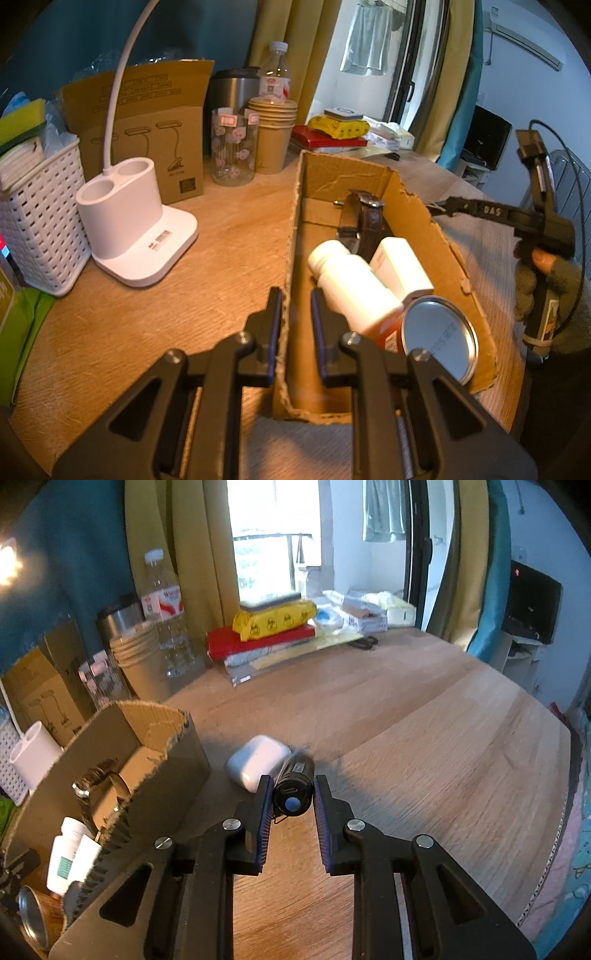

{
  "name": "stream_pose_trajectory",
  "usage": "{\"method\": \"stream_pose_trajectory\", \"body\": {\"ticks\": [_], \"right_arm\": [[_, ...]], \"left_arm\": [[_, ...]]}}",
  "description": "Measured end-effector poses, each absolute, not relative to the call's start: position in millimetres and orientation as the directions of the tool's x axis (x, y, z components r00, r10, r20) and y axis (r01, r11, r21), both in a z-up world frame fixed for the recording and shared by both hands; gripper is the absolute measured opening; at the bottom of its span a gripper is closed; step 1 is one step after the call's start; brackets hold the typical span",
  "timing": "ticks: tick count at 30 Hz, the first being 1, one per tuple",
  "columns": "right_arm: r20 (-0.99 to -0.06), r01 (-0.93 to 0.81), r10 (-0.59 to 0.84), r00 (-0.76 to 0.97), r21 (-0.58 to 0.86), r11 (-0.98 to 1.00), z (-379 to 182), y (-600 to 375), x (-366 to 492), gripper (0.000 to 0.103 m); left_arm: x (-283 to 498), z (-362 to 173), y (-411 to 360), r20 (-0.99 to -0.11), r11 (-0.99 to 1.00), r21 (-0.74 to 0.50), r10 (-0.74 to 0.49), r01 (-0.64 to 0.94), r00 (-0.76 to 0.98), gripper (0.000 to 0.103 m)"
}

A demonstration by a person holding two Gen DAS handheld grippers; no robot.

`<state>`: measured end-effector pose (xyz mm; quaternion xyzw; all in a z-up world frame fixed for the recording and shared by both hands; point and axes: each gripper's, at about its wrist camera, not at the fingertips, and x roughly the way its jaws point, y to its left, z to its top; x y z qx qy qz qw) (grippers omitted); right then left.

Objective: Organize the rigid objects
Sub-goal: 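Lift the black strap with the right gripper and carry it over the box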

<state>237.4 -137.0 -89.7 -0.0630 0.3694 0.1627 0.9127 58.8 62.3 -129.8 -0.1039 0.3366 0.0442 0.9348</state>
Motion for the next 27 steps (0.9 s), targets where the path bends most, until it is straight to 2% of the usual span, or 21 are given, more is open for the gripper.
{"method": "stream_pose_trajectory", "body": {"ticks": [27], "right_arm": [[-0.559, -0.446, 0.356, 0.749, -0.028, 0.895, -25, -109, 181, 0.022]], "left_arm": [[59, -130, 63, -0.639, 0.975, -0.164, 0.013, -0.153, 0.769, 0.017]]}}
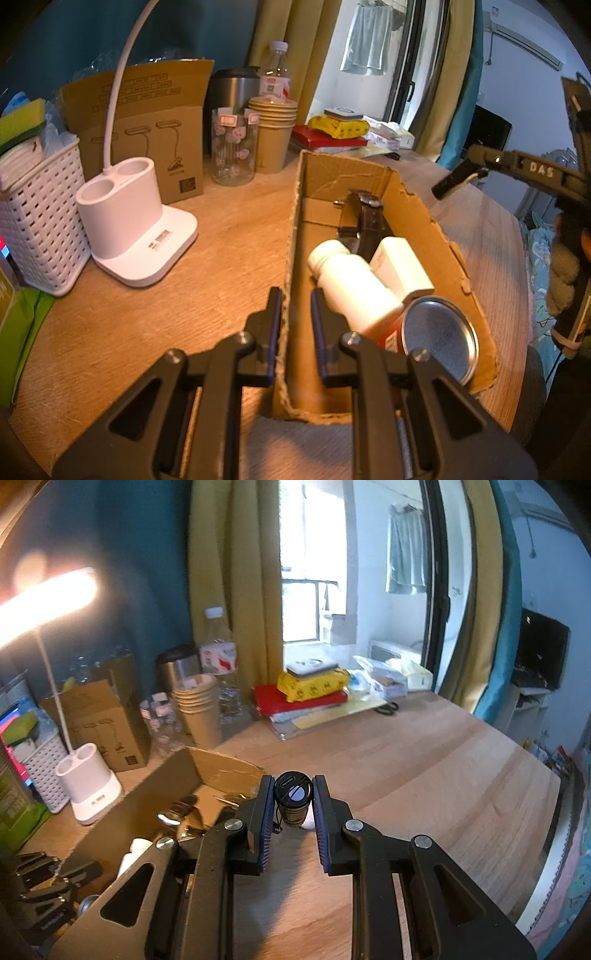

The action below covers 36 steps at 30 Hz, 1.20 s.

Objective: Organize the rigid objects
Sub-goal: 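Lift the black strap with the right gripper and carry it over the box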

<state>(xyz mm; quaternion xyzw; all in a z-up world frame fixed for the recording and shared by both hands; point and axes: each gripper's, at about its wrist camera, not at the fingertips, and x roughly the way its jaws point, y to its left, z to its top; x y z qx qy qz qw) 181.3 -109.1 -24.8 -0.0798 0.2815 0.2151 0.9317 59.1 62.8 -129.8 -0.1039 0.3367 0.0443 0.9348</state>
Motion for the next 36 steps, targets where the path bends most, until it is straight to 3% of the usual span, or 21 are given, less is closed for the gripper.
{"method": "stream_pose_trajectory", "body": {"ticks": [23, 36], "right_arm": [[-0.514, -0.590, 0.464, 0.722, -0.105, 0.801, 3, -39, 146, 0.022], [-0.594, -0.627, 0.453, 0.665, -0.115, 0.770, -34, -1, 169, 0.022]], "left_arm": [[59, -130, 62, -0.639, 0.975, -0.163, 0.013, -0.152, 0.769, 0.017], [59, -130, 62, -0.639, 0.975, -0.163, 0.013, -0.152, 0.769, 0.017]]}}
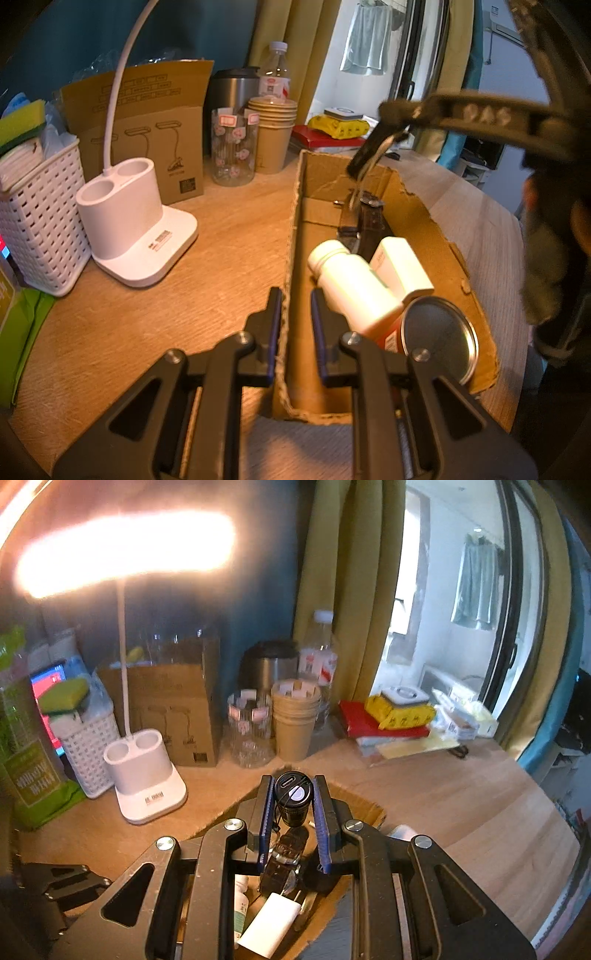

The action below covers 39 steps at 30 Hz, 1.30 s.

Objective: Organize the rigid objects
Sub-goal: 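Lift the black strap with the right gripper and carry it over the box, then lower the strap into the box and open the right gripper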

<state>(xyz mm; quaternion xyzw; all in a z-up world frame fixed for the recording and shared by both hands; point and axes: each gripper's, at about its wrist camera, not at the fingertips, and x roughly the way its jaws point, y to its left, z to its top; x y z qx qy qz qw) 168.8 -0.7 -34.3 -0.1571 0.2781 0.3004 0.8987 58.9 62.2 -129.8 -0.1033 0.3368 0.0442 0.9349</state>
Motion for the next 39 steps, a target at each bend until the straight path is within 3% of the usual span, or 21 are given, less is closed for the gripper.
{"method": "stream_pose_trajectory", "body": {"ticks": [22, 32, 39], "right_arm": [[-0.731, -0.699, 0.402, 0.551, -0.140, 0.702, -88, 26, 178, 0.022], [-0.731, -0.726, 0.424, 0.534, -0.139, 0.674, -88, 25, 164, 0.035], [-0.730, -0.747, 0.445, 0.519, -0.134, 0.651, -83, 24, 154, 0.038]], "left_arm": [[59, -130, 61, -0.640, 0.975, -0.154, 0.025, -0.160, 0.768, 0.017], [58, -130, 61, -0.640, 0.975, -0.155, 0.024, -0.160, 0.768, 0.017], [58, -130, 61, -0.641, 0.975, -0.155, 0.024, -0.160, 0.768, 0.017]]}}
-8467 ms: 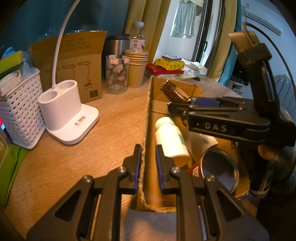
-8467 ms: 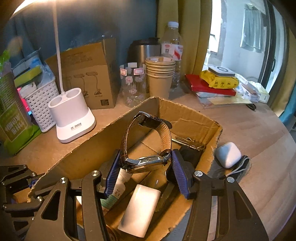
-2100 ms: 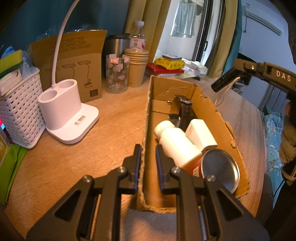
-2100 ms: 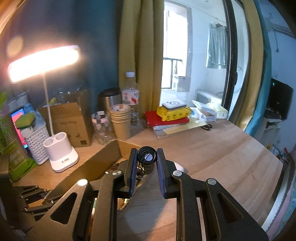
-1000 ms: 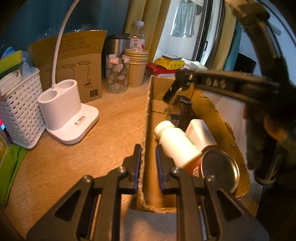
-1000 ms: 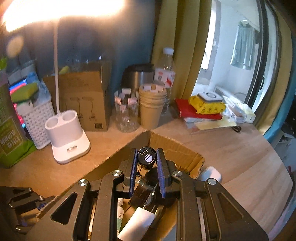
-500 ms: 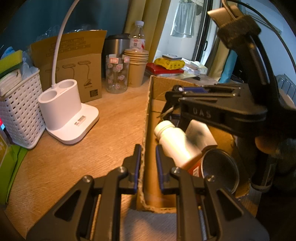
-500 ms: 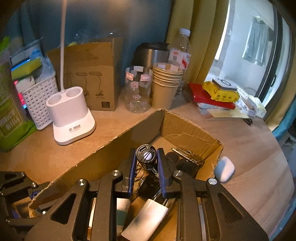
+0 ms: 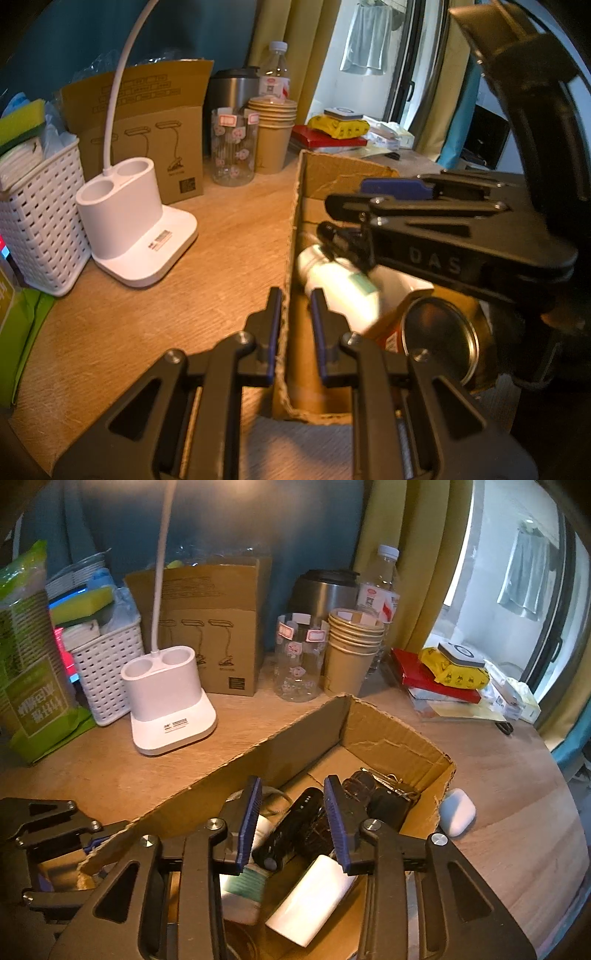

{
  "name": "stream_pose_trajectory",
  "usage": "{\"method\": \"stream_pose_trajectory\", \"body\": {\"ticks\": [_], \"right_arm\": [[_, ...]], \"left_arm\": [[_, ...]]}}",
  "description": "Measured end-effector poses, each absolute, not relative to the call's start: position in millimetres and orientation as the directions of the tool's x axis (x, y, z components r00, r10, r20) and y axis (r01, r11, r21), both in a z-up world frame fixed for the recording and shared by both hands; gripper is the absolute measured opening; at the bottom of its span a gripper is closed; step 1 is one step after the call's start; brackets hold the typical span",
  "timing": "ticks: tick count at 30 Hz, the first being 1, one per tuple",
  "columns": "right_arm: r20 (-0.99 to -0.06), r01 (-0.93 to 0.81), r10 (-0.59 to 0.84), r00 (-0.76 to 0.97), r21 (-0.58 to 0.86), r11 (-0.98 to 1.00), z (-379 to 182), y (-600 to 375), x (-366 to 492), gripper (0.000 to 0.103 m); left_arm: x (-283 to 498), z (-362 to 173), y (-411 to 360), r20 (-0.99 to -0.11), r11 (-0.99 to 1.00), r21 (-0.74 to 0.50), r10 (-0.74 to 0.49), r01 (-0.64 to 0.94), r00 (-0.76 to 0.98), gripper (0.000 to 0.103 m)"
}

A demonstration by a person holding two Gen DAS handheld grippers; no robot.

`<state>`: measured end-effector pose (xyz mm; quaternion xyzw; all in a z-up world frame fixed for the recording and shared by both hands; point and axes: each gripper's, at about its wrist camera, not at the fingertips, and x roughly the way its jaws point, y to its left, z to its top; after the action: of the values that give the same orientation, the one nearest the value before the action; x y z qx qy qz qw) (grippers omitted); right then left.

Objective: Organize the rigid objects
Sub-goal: 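Lower the strap into the box and open the right gripper, then move the right gripper to the white earbud case and grasp it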

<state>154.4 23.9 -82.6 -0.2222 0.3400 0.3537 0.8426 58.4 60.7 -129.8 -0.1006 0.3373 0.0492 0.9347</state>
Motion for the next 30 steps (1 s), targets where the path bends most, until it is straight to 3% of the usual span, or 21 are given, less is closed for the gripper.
{"method": "stream_pose_trajectory", "body": {"ticks": [11, 15, 30], "right_arm": [[-0.688, -0.702, 0.468, 0.554, -0.085, 0.707, -67, 5, 162, 0.039], [-0.675, -0.677, 0.461, 0.575, -0.076, 0.732, -61, -4, 166, 0.052], [-0.632, -0.625, 0.469, 0.617, -0.031, 0.780, -42, -31, 173, 0.052]], "left_arm": [[58, -130, 61, -0.640, 0.975, -0.154, 0.025, -0.160, 0.768, 0.017], [58, -130, 60, -0.640, 0.975, -0.154, 0.025, -0.160, 0.768, 0.017], [58, -130, 60, -0.640, 0.975, -0.154, 0.025, -0.160, 0.768, 0.017]]}}
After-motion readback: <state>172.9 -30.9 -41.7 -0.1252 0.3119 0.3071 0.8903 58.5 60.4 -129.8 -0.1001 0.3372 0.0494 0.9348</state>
